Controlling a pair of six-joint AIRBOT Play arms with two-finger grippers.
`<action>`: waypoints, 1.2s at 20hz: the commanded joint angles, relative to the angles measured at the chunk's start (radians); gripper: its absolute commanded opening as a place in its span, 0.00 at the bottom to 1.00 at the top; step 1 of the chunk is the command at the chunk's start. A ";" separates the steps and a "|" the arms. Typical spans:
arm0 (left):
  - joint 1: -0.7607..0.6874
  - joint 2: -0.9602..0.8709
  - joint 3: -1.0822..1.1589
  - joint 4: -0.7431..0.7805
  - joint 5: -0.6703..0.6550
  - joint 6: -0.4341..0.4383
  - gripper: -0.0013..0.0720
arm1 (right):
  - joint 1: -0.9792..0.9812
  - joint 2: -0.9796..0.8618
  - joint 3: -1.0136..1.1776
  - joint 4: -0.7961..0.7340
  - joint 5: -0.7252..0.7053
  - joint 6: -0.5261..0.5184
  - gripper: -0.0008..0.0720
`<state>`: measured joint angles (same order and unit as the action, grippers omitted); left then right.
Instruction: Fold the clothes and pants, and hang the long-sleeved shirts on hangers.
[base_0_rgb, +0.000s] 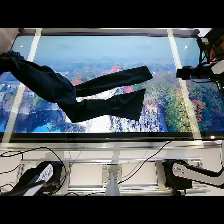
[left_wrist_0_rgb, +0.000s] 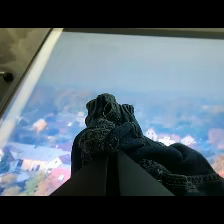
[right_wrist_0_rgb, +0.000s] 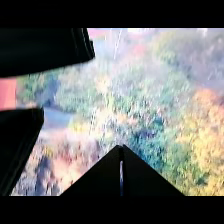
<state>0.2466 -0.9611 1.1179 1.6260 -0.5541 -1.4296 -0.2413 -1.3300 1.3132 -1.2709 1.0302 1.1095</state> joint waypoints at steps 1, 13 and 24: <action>0.000 0.003 0.000 0.114 -0.185 0.000 0.08 | -0.040 0.025 -0.054 0.058 0.324 -0.083 0.05; 0.000 -0.018 -0.001 0.120 -0.247 0.000 0.08 | 0.121 0.140 -0.741 0.586 0.012 -0.087 0.71; 0.000 -0.021 -0.001 0.120 -0.248 0.000 0.08 | 0.193 -0.039 -0.740 0.676 -0.190 0.048 0.62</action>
<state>0.2470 -0.9806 1.1172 1.7458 -0.8017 -1.4292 -0.0574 -1.3319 0.5755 -0.6308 0.9195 1.1454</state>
